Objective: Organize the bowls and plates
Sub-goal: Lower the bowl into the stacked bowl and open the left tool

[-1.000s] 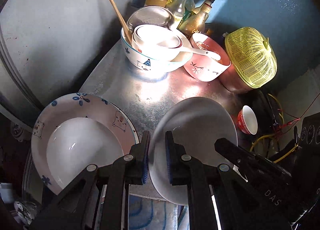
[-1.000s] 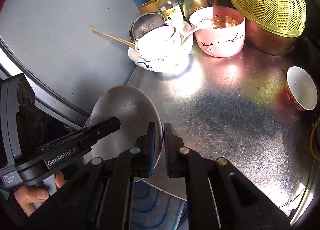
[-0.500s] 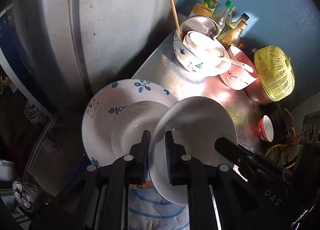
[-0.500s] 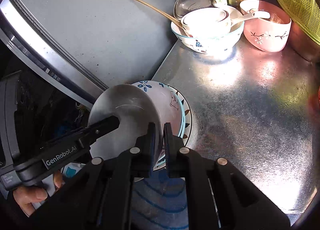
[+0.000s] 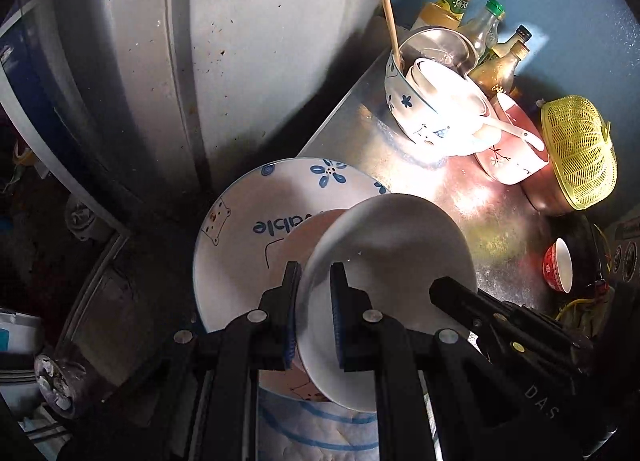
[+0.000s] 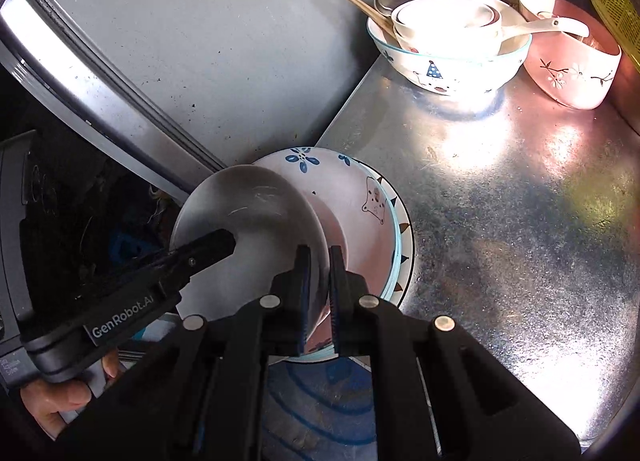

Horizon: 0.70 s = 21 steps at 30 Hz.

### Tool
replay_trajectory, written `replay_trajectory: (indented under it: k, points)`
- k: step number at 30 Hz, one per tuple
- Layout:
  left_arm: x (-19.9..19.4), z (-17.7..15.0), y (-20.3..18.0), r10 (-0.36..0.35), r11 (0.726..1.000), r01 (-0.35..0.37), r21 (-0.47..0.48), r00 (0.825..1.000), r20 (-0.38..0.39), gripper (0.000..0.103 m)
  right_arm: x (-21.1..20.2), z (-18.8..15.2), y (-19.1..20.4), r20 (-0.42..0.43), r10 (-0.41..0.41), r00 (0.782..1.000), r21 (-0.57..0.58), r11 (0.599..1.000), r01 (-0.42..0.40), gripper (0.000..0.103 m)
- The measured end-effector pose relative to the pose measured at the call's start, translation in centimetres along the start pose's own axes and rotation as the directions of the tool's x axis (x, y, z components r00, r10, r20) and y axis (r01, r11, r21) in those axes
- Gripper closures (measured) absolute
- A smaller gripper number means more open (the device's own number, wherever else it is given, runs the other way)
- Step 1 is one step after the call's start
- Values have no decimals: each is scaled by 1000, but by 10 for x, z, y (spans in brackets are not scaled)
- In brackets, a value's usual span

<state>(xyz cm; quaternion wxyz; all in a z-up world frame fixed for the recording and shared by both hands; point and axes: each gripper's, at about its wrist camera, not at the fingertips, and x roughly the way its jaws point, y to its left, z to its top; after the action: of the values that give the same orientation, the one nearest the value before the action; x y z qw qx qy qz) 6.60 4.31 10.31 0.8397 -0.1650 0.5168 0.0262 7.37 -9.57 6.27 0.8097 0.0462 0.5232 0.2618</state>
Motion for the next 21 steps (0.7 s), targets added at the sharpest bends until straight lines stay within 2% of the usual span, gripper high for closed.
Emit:
replay_trajectory:
  k: [13, 15, 17, 21]
  points:
    - [8, 3, 3, 4, 1000, -4, -8, 1000, -10, 89, 14, 3, -7, -24, -7, 1000, -9, 1000, 7, 94]
    - [7, 4, 3, -4, 1000, 4, -9, 1000, -7, 84, 15, 4, -8, -26, -9, 1000, -4, 1000, 9, 94]
    - [6, 5, 2, -22, 1000, 22, -8, 1000, -8, 73, 14, 5, -9, -26, -9, 1000, -1, 1000, 9, 92]
    - [3, 6, -3, -34, 999, 34, 8, 999, 5, 58, 11, 6, -11, -21, -5, 1000, 9, 1000, 5, 91]
